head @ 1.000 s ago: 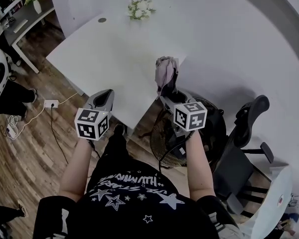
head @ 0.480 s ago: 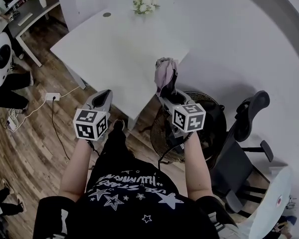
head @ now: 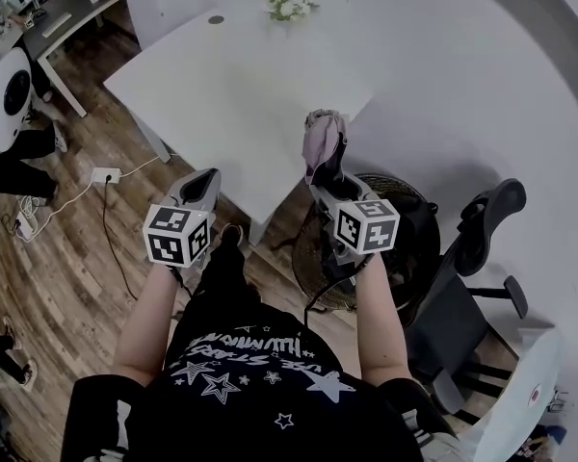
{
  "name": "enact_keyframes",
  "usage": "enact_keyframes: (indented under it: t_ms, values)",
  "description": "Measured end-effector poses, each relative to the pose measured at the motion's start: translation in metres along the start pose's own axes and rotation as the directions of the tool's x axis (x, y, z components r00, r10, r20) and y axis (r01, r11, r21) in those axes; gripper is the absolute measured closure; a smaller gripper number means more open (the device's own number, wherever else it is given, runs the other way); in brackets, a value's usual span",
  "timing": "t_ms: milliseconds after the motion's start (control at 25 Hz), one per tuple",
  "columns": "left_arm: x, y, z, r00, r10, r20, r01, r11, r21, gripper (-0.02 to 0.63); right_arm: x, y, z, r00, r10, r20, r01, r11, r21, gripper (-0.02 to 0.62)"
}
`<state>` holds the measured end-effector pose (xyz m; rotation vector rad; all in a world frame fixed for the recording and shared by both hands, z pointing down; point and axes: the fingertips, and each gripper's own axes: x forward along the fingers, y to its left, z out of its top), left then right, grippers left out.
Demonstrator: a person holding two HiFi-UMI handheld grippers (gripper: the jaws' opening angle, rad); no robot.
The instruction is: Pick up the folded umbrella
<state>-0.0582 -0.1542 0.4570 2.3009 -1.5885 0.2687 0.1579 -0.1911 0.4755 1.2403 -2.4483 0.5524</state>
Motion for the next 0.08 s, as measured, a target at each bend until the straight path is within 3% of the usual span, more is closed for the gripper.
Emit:
enact_keyframes:
  t_ms: [80]
  values:
    - [0.0034, -0.0012, 0.0029, 1.000, -0.001, -0.003, 0.001, 1.000, 0.001, 0.603, 0.0014, -0.0031, 0.0025, 1.000, 0.003, 0.000, -0.003, 1.000, 0.006, 0.364]
